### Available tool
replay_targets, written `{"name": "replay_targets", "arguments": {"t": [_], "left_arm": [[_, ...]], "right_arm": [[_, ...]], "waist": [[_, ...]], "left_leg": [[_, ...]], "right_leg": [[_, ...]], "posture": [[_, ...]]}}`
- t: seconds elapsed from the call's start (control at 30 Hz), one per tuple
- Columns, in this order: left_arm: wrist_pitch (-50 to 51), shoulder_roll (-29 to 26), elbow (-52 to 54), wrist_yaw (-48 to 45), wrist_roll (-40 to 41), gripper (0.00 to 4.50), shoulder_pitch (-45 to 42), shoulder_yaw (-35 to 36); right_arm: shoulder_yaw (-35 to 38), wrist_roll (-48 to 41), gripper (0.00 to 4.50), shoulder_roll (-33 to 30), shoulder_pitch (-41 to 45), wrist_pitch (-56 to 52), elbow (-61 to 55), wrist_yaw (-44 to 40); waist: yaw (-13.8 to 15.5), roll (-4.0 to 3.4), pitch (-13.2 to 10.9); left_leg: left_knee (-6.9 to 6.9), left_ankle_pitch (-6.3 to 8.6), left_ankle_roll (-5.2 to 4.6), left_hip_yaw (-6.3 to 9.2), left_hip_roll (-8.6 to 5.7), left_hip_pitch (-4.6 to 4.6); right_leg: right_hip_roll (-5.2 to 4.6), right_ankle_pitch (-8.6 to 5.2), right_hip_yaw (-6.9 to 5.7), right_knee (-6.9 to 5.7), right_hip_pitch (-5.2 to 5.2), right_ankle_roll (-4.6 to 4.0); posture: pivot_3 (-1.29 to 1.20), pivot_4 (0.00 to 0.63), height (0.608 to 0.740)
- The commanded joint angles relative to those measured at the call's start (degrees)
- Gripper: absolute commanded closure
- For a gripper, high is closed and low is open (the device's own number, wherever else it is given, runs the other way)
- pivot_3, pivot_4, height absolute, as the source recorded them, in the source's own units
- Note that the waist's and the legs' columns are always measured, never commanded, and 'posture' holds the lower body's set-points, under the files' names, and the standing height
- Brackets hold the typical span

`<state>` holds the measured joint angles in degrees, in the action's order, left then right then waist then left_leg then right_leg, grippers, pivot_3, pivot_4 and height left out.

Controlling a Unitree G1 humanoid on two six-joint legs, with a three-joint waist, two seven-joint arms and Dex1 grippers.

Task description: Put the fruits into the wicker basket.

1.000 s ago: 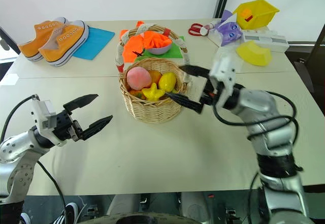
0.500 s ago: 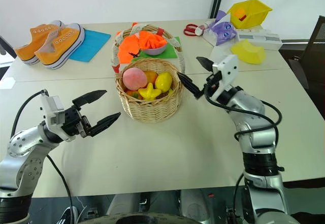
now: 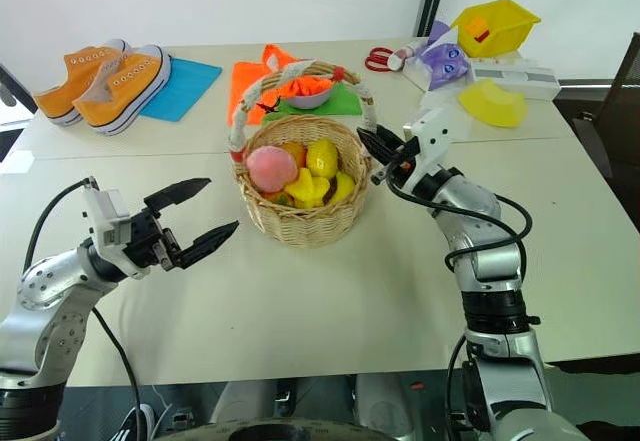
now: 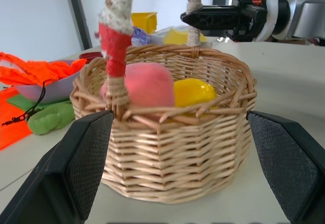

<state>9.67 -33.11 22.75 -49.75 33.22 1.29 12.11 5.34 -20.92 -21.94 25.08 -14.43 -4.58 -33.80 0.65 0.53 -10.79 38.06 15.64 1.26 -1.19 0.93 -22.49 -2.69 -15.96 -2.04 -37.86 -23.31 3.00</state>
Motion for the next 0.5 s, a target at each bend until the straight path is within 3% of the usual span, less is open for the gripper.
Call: {"name": "replay_targets", "arguments": {"t": [0.03,0.27,0.5], "left_arm": [[-0.87,0.77,-1.07,-0.4,0.28,0.0,-2.66,-0.88],[-1.59,3.42,-6.27,-2.71,-0.46,0.0,-9.05,-5.22],[-2.96,5.2,-12.33,-6.0,-1.79,0.0,-14.94,-8.48]], "right_arm": [[8.83,1.88,4.47,-4.98,-1.05,4.63,1.94,3.53],[22.14,2.02,4.47,-14.14,-12.09,6.44,1.41,5.71],[30.08,1.19,4.47,-15.12,-23.02,5.22,-4.59,8.28]], "waist": [[0.28,0.01,0.0],[1.0,0.02,0.01],[0.91,0.01,0.03]], "left_leg": [[0.0,0.0,0.0,-0.01,-0.01,0.0],[0.01,0.08,-0.14,-0.14,-0.07,0.0],[0.01,0.08,-0.15,-0.18,-0.03,0.11]], "right_leg": [[-0.01,0.0,0.01,0.0,0.0,0.0],[-0.02,0.01,0.13,0.1,0.04,0.07],[0.07,0.02,0.19,0.08,0.11,0.1]], "posture": [[0.0,0.15,0.74],[0.0,0.15,0.74],[0.0,0.15,0.74]]}}
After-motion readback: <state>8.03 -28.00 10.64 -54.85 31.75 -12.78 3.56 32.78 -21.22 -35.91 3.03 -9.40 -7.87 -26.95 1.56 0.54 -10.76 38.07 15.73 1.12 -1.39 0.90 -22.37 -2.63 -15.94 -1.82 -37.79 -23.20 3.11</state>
